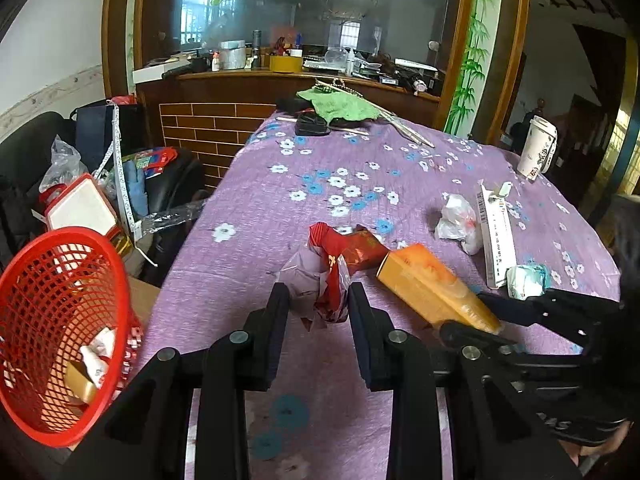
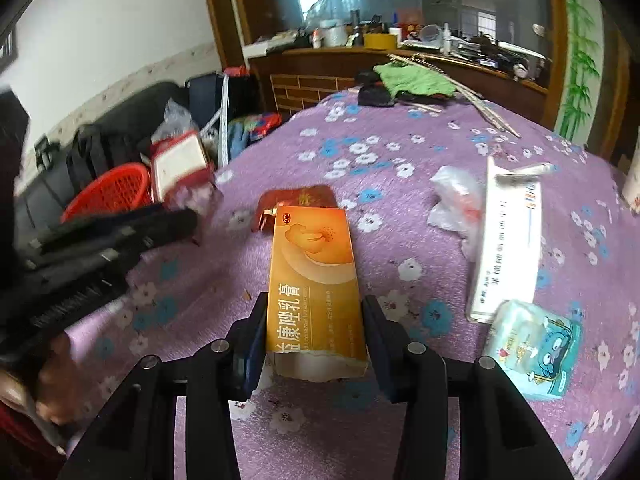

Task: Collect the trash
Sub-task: 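Lift the plastic bag and orange box and hold them above the table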

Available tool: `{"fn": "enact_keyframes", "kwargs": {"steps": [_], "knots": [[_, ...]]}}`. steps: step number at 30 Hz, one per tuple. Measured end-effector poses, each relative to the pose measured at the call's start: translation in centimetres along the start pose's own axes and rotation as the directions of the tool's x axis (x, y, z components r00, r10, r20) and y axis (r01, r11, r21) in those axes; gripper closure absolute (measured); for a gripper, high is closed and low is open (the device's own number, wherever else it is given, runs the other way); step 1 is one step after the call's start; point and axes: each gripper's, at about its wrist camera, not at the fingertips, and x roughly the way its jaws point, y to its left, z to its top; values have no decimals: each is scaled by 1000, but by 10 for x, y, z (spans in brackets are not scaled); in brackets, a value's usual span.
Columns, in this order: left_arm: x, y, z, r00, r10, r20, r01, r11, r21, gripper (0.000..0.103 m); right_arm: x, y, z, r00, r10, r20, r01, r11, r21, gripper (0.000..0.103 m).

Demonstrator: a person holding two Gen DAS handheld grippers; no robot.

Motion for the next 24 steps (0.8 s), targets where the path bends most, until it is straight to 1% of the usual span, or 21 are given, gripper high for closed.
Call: {"fn": "enact_keyframes", "kwargs": {"steps": [6,9,12,17,24], "knots": [[14,-5,-3,1000,-22,-8,22,1000,2,74,-15,-8,3,996,-23,81,19,999,51,54],[16,-5,-4,999,-38,-14,38,999,5,74,-19,-9,5,994,-32,102,26,998,62,54],[17,-3,-4,999,-35,-9,35,999,6,74,-19,-8,6,994,-30,104,24,998,60,54],[21,0,-3,1000,-1,-7,1,1000,7,74,-17,-11,7,995,-25,98,18,997,72,54],[25,1,-3,1000,-9,-21,10,1000,6,74,-15,-14,6,996,-16,87,9,997,81,54]]}}
